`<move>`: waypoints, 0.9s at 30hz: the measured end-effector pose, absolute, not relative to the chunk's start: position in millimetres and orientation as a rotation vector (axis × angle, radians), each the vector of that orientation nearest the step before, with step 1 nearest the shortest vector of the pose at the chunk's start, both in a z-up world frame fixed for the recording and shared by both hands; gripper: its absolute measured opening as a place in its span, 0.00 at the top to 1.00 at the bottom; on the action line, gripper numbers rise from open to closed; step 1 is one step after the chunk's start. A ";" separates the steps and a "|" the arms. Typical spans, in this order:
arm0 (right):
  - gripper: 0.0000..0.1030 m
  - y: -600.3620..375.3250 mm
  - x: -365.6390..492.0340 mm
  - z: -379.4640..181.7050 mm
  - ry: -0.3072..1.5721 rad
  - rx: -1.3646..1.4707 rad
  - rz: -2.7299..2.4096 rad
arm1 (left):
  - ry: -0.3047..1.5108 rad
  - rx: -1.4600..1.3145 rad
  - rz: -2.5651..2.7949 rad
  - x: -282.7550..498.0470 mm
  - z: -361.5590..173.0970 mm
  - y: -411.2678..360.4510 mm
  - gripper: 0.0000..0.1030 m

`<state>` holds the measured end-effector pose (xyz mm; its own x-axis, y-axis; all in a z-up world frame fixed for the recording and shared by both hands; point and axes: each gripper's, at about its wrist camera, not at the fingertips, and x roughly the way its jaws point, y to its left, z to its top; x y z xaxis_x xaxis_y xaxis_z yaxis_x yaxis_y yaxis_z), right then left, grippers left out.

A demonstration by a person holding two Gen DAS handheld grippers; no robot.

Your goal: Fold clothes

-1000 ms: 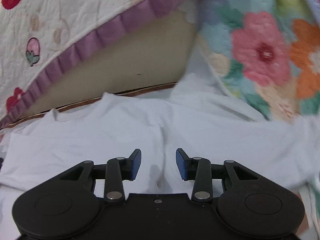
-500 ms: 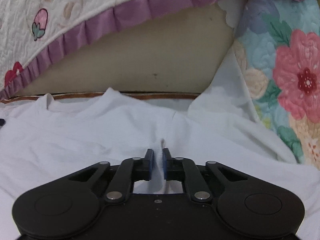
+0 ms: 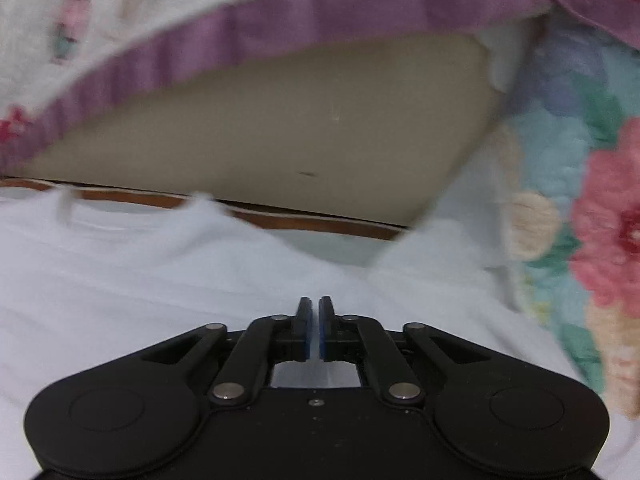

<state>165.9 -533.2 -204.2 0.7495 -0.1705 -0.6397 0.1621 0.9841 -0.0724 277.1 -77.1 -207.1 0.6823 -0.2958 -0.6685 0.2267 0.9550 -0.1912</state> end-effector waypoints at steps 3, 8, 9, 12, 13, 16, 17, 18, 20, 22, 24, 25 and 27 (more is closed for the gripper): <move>0.96 -538.8 160.6 -197.0 0.689 0.026 -0.256 | 0.755 -0.117 -0.300 273.5 -200.3 -74.2 0.79; 0.63 -514.3 141.9 -180.5 0.647 0.029 -0.264 | 0.640 -0.119 -0.453 243.4 -151.6 -81.9 0.37; 0.63 -498.4 139.7 -183.7 0.645 -0.008 -0.234 | 0.665 -0.127 -0.491 239.9 -152.4 -90.2 0.37; 0.63 -454.1 138.3 -199.9 0.707 -0.029 -0.124 | 0.794 -0.124 -0.581 231.3 -166.6 -120.0 0.39; 0.61 -441.0 137.9 -206.6 0.724 -0.005 -0.091 | 0.849 -0.093 -0.582 228.4 -174.3 -129.4 0.40; 0.58 -417.8 136.8 -221.5 0.772 0.011 -0.039 | 0.930 -0.005 -0.594 210.5 -189.6 -137.9 0.41; 0.49 -418.3 133.5 -223.3 0.762 -0.001 -0.053 | 0.937 0.023 -0.600 202.5 -192.8 -136.4 0.41; 0.46 -419.5 130.1 -224.8 0.749 -0.012 -0.069 | 0.945 0.051 -0.605 194.4 -196.1 -134.8 0.41; 0.43 -439.9 121.9 -227.9 0.751 0.048 -0.109 | 0.916 0.224 -0.588 173.2 -193.6 -136.2 0.40; 0.42 -460.3 112.6 -230.9 0.747 0.042 -0.155 | 0.920 0.236 -0.582 170.9 -193.0 -134.8 0.40; 0.48 -483.0 105.7 -231.2 0.745 0.094 -0.154 | 0.928 0.231 -0.581 170.5 -192.3 -133.3 0.40; 0.60 -490.4 103.9 -229.0 0.748 0.107 -0.160 | 0.932 0.228 -0.581 170.3 -192.0 -132.6 0.40; 0.61 -498.2 105.3 -226.1 0.775 0.099 -0.258 | 0.938 0.227 -0.580 170.4 -191.3 -132.1 0.40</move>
